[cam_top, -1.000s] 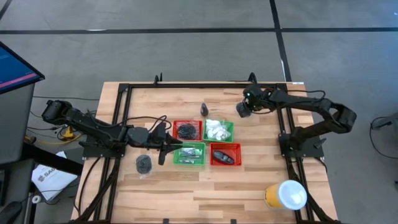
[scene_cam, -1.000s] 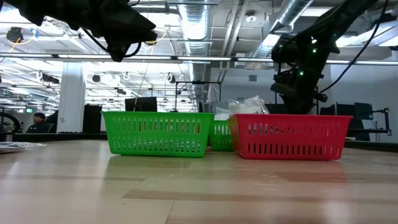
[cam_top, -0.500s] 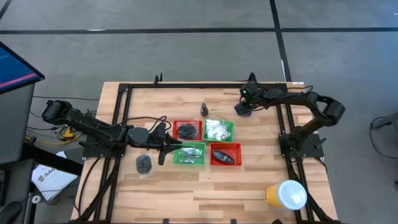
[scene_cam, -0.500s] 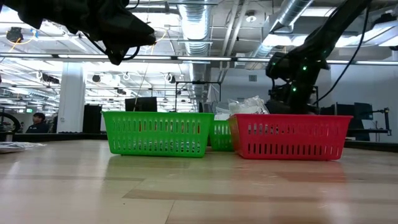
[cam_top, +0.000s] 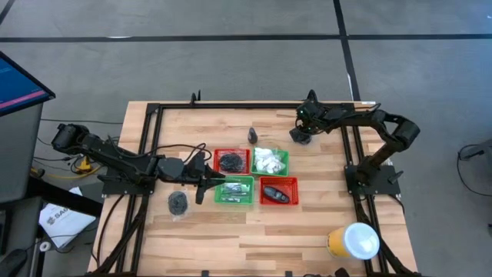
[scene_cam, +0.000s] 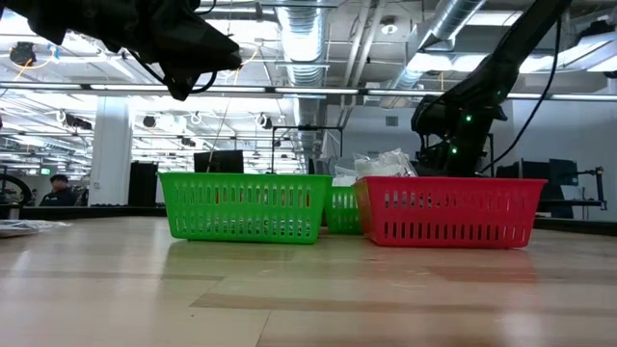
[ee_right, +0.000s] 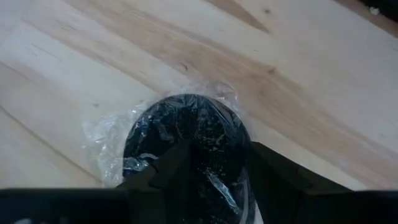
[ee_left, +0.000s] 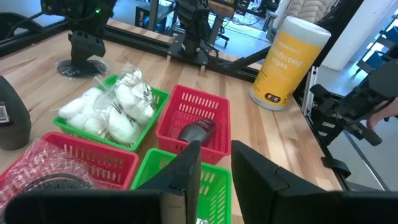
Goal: Pick & Place Travel size toiletries
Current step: Put the black hairbrush into the left red basket
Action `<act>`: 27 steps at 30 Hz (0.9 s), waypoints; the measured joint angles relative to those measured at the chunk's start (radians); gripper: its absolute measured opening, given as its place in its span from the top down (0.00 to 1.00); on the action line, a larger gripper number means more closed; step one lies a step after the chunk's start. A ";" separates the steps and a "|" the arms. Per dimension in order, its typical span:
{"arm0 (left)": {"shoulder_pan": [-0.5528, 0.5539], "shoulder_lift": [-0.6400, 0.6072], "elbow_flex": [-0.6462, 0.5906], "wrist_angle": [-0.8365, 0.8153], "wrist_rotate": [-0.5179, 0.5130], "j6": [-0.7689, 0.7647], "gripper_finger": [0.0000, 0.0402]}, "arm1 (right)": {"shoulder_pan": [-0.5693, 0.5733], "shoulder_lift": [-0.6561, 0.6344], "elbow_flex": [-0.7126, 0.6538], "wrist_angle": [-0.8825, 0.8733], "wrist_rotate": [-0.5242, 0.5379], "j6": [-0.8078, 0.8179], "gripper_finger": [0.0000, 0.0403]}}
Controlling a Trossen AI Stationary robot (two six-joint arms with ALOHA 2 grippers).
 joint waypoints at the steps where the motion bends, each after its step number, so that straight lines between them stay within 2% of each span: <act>1: 0.000 0.000 0.000 0.000 0.000 0.000 0.80 | 0.000 0.005 0.000 0.003 0.001 -0.002 0.62; 9: 0.000 0.000 0.000 0.000 0.000 0.000 0.80 | 0.003 0.045 0.004 0.043 0.005 -0.014 0.55; 13: 0.000 0.000 0.000 0.000 0.000 0.000 0.80 | 0.007 0.048 0.005 0.044 0.008 -0.017 0.56; 17: 0.000 0.000 0.000 0.000 0.000 0.000 0.80 | 0.009 0.043 0.003 0.042 0.007 -0.018 0.67; 23: 0.000 0.000 0.000 0.001 0.000 0.000 0.80 | 0.015 0.042 0.002 0.043 0.010 -0.028 0.95; 27: 0.000 0.000 0.000 0.001 0.000 0.000 0.80 | 0.015 0.043 0.005 0.041 0.009 -0.028 0.97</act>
